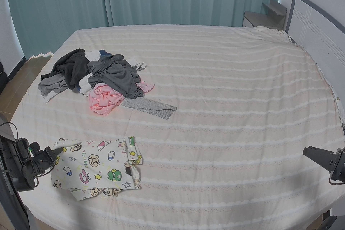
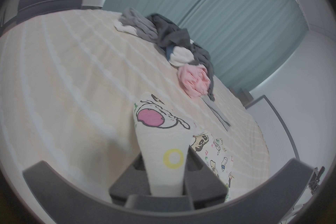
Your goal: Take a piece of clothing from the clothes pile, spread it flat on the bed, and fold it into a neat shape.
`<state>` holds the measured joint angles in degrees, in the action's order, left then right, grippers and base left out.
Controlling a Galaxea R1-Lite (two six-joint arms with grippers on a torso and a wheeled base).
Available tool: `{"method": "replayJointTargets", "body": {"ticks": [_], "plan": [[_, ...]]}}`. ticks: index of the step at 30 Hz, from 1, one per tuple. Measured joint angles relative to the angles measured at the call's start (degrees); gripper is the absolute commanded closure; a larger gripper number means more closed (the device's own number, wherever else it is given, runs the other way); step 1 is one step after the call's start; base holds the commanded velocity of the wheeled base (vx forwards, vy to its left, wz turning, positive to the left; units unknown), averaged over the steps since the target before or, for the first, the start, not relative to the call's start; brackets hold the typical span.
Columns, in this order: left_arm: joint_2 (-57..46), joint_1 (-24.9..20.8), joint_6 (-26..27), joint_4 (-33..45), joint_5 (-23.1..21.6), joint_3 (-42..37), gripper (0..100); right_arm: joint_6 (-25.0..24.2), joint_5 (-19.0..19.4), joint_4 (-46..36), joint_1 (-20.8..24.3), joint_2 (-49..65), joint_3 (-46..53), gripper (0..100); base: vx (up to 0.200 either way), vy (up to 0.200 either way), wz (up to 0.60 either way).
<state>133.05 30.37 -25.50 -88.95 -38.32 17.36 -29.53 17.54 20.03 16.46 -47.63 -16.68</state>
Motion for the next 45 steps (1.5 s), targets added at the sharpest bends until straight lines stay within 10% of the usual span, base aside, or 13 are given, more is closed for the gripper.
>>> {"method": "replayJointTargets", "body": {"ticks": [23,24,45], "plan": [[2.73,14.09,-1.56,0.00,-2.88,3.72,100,0.05,0.41,-0.06,-0.04,-0.22,0.56,0,0.000,0.000,0.00],[2.82,14.14,-1.54,-0.02,-2.79,3.85,0,0.07,0.44,-0.05,-0.04,-0.22,0.61,0,0.000,0.000,0.00],[0.00,21.14,-3.25,-0.02,-8.77,2.38,0,0.20,0.41,-0.05,0.05,-0.07,0.59,0,0.000,0.000,0.00]]}}
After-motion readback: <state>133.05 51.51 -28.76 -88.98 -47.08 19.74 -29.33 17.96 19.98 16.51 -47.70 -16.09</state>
